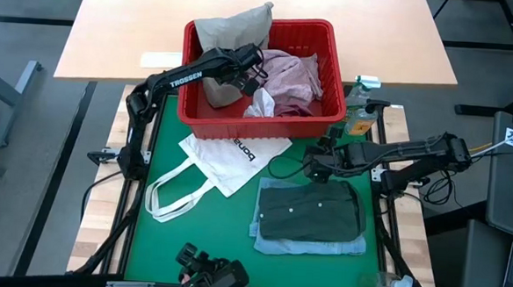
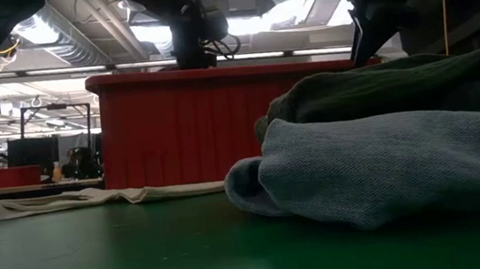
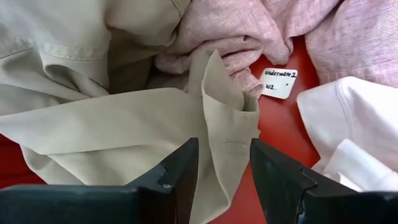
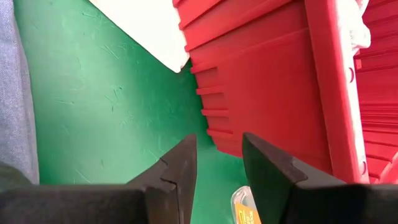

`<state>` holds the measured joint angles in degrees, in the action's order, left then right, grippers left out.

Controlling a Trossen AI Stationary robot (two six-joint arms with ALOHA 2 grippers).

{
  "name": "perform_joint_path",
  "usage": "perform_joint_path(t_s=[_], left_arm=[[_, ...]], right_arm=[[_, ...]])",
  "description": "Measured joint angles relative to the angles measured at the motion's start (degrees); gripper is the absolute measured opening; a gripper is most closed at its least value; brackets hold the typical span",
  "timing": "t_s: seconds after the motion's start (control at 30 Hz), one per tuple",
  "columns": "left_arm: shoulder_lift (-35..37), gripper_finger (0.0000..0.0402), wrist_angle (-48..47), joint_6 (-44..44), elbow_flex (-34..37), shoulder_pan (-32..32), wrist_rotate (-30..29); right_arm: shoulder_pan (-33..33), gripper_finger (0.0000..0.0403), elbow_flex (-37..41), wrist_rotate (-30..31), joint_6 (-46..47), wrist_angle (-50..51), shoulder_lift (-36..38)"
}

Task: Fold laundry
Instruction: Fold the gray shorts

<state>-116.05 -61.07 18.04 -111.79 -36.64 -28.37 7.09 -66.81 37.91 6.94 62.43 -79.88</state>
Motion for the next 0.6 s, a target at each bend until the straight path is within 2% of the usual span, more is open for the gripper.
perform_joint_path(t_s=[0.2, 0.47, 0.6], left_arm=[[-0.2, 0.014, -0.1, -0.1, 0.8, -0.2, 2.4], [-0.3, 0.014, 0.5, -0.4, 7.5, -0.8, 1.7], [-0.4, 0.0138, 0.6, -0.6, 9.2, -0.9, 1.5]], right_arm=[[0.0, 0.0128, 0.0, 0.0, 0.0, 0.0, 0.0], [0.0, 0.0128, 0.0, -0.1, 0.0, 0.0, 0.0], [0.0, 0.0128, 0.0, -2.1, 0.0, 0.0, 0.0]])
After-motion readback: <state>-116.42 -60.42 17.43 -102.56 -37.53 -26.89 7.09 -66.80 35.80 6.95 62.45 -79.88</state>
